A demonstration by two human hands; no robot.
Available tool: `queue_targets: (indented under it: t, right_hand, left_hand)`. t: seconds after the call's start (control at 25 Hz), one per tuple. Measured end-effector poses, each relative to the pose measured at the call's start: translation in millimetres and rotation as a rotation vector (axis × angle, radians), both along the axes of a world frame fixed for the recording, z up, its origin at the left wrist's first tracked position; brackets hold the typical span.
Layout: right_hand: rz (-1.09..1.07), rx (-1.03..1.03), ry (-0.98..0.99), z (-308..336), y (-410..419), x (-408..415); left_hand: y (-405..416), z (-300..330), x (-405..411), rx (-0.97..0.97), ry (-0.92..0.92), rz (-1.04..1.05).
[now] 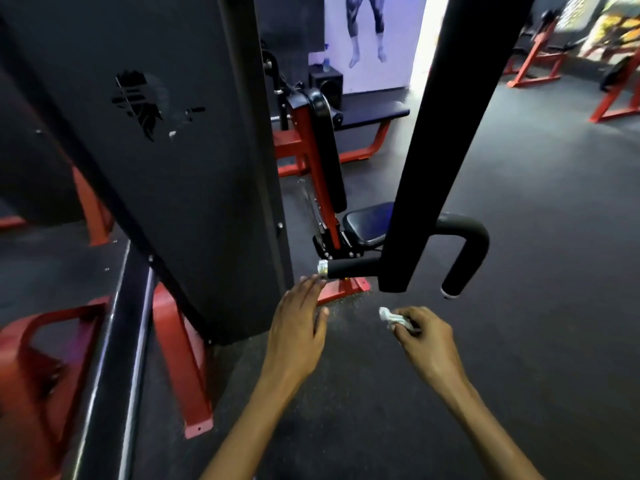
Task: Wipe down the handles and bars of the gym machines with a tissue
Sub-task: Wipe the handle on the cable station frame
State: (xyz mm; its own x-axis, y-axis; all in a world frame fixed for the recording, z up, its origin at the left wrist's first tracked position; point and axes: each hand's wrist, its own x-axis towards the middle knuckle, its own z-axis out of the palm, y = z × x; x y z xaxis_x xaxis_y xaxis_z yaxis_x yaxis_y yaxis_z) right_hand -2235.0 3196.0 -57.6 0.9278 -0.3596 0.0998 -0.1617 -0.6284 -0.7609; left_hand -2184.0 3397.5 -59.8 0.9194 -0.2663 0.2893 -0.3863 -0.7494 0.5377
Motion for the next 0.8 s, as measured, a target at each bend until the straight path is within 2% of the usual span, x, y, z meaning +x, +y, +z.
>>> queue_targets:
  t: [0.2, 0.44, 0.68, 0.8]
  right_hand:
    - [-0.179, 0.031, 0.024, -5.9, 46.5, 8.4]
    - [-0.449, 0.054, 0.027, 6.6, 102.9, 11.0]
    - [-0.668, 0.03, -0.036, 15.7, 108.1, 19.7]
    - [-0.727, 0.042, -0.046, 8.8, 99.9, 33.3]
  left_hand:
    - [38.0, -7.0, 44.0, -0.014, 0.002, -0.212]
    - [60.9, -5.8, 110.5, -0.151, -0.125, -0.505]
    - [20.0, -11.0, 154.5, -0.196, -0.096, -0.73]
    - [-1.8, -13.6, 167.0, -0.185, -0.138, -0.824]
